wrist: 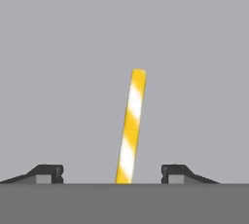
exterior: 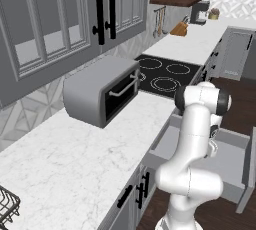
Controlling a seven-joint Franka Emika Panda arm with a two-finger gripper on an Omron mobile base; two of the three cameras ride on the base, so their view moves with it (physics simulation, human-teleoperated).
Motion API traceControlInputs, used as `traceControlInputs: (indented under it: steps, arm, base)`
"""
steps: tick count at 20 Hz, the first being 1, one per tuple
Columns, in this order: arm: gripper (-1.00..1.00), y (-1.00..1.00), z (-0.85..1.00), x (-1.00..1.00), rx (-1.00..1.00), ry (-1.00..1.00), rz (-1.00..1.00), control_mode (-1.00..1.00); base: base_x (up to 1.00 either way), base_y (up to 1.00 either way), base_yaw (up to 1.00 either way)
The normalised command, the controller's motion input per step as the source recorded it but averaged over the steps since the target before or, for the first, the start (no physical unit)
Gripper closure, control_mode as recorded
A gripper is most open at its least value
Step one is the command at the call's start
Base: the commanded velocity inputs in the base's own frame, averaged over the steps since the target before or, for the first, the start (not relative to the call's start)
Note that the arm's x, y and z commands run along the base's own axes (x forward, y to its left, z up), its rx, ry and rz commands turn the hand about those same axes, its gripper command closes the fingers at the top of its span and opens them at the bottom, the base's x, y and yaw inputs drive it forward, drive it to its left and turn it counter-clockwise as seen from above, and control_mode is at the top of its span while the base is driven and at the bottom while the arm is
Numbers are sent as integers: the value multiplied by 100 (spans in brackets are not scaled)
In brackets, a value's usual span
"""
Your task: Take a straw from the drawer in front and place it inside the glass cup on the dining counter.
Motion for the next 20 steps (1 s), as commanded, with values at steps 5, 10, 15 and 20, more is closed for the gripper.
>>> traceControlInputs:
  steps: [5, 10, 15, 20]
  arm:
    - [100, 5, -40, 1, 0, 0, 0, -100]
    - [100, 2, -37, 0, 0, -3, 0, -100]
    - [100, 3, -18, 0, 0, -9, 0, -100]
    - [100, 0, 23, -19, 0, -3, 0, -100]
  base:
    - [0, 0, 0]
    - [0, 0, 0]
    - [0, 0, 0]
    - [0, 0, 0]
